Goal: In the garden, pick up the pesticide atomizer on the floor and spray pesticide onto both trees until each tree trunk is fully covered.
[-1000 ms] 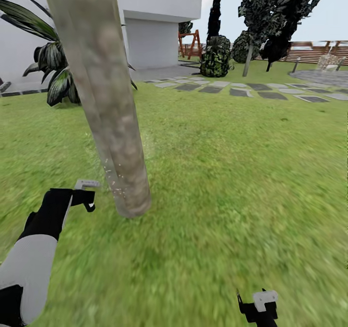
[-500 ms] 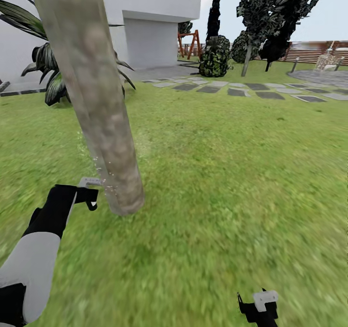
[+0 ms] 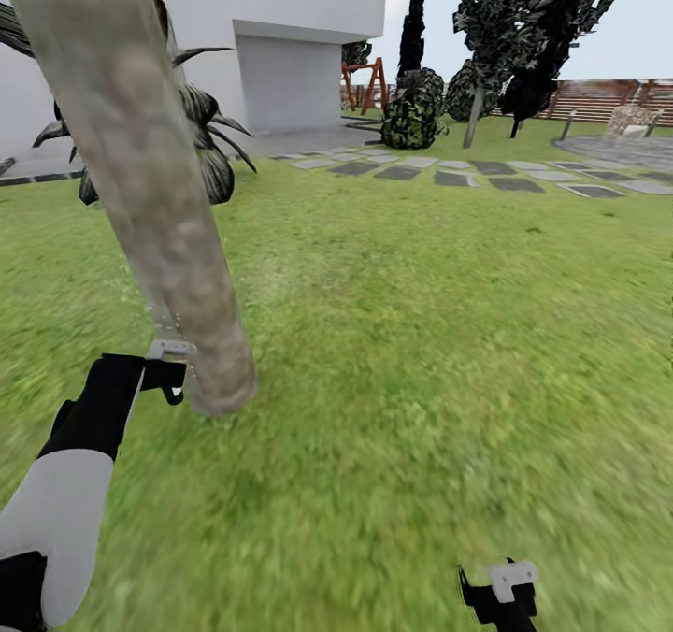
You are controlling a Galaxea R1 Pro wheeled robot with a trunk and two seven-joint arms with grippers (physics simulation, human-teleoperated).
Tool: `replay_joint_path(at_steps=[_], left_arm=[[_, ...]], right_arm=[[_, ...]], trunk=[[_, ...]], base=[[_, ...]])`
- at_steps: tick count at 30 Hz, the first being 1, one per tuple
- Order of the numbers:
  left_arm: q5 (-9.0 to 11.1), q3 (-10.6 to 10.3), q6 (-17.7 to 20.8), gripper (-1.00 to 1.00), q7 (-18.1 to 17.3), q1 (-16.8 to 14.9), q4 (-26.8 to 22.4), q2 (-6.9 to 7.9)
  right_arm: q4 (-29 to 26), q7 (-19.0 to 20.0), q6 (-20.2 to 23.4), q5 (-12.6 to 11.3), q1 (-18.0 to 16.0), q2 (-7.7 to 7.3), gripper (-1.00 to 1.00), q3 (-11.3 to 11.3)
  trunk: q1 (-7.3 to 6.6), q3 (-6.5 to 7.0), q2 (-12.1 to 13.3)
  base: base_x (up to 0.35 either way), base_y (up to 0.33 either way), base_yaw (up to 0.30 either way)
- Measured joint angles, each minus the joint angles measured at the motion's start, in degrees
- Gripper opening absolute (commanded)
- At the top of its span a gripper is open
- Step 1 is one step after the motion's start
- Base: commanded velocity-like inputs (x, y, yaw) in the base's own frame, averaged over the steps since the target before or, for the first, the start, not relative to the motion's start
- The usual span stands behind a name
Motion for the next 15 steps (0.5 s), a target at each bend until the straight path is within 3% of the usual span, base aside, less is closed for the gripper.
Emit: replay_joint_path(at_steps=[3, 9, 15], left_arm=[[0.00, 0.02, 0.00, -1.00, 0.00, -0.01, 0.00, 0.09], [-0.04, 0.36, -0.14, -1.00, 0.12, -0.01, -0.08, 0.22], [0.11, 0.91, -0.86, -1.00, 2.98, 0.65, -2.18, 0.09]], right_arm=[[0.00, 0.00, 0.01, 0.00, 0.00, 0.00, 1.00, 0.03], [0.00, 0.00, 0.02, 0.00, 0.00, 0.00, 1.00, 0.05], [0.00, 0.00, 0.04, 0.00, 0.00, 0.00, 1.00, 0.04]], trunk=[[0.00, 0.00, 0.00], [0.00, 0.00, 0.00], [0.00, 0.00, 0.00]], base=[[0.000, -0.273, 0.026], [0.000, -0.260, 0.258], [0.000, -0.040, 0.206]])
